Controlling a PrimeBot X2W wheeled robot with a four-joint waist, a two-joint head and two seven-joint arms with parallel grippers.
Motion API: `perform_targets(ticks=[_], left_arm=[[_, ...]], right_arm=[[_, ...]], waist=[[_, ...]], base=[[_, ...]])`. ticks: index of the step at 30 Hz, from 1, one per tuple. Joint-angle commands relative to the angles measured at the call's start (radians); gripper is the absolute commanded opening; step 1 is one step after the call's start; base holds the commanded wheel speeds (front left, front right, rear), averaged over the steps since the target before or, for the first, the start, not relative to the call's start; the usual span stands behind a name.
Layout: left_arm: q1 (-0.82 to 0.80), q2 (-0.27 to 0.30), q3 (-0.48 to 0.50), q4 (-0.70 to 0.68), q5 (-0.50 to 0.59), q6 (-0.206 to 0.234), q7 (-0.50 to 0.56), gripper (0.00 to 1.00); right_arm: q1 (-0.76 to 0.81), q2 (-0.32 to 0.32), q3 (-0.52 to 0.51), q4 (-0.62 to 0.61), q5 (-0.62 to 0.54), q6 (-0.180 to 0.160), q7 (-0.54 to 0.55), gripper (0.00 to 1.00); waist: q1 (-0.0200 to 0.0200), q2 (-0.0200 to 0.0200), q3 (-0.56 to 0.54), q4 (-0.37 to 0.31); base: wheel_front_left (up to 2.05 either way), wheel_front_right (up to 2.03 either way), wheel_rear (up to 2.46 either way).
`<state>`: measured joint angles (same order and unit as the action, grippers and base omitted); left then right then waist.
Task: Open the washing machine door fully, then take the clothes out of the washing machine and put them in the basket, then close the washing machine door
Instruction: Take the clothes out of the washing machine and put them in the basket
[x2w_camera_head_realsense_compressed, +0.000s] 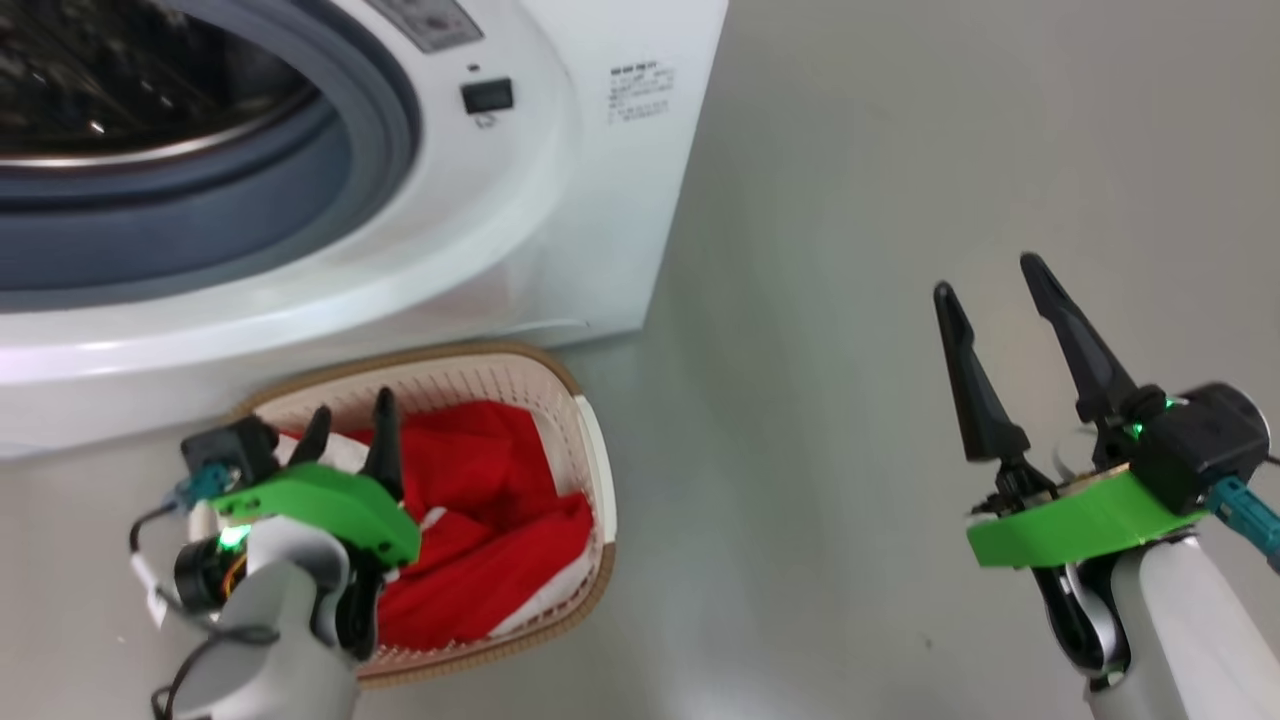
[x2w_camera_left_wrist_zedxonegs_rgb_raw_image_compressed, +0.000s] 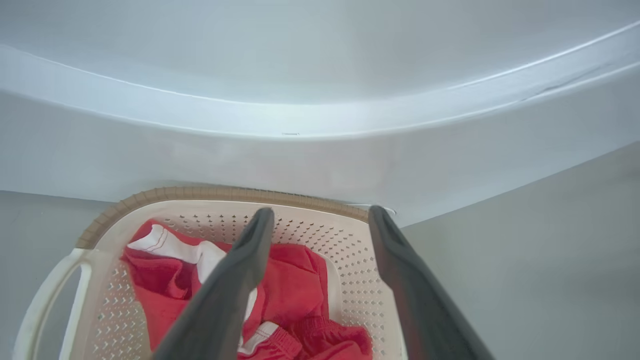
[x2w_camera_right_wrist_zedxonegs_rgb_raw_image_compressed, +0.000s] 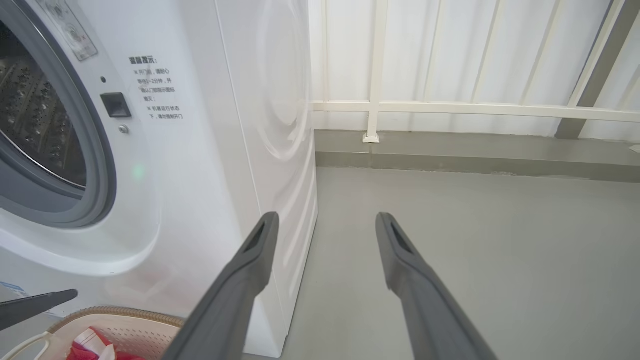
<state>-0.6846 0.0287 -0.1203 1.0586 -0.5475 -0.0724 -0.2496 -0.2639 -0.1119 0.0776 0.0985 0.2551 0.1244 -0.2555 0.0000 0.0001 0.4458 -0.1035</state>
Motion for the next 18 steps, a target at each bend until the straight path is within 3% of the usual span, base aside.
perform_targets(ticks=[1,11,18], left_arm=[[0.045,0.038,0.032,-0.037,0.013,-0.009,-0.012,1.0],[0.251,0.043,0.152,-0.42,0.141,0.045,-0.012,1.0],[0.378,0.028,0.184,-0.651,0.193,-0.014,-0.012,1.0]], right_arm=[[0.027,-0.006,0.016,-0.019,-0.003,0.006,-0.006,1.0],[0.094,-0.003,-0.022,-0.02,-0.01,0.006,-0.006,1.0],[0.143,-0.001,-0.041,-0.031,-0.021,0.006,-0.006,1.0]], waist=[[0.0,-0.0001,-0.065,0.028],[0.0,-0.0001,-0.201,0.054],[0.0,-0.0001,-0.272,0.063]], base=[[0.0,0.0,0.0],[0.0,0.0,0.0],[0.0,0.0,0.0]])
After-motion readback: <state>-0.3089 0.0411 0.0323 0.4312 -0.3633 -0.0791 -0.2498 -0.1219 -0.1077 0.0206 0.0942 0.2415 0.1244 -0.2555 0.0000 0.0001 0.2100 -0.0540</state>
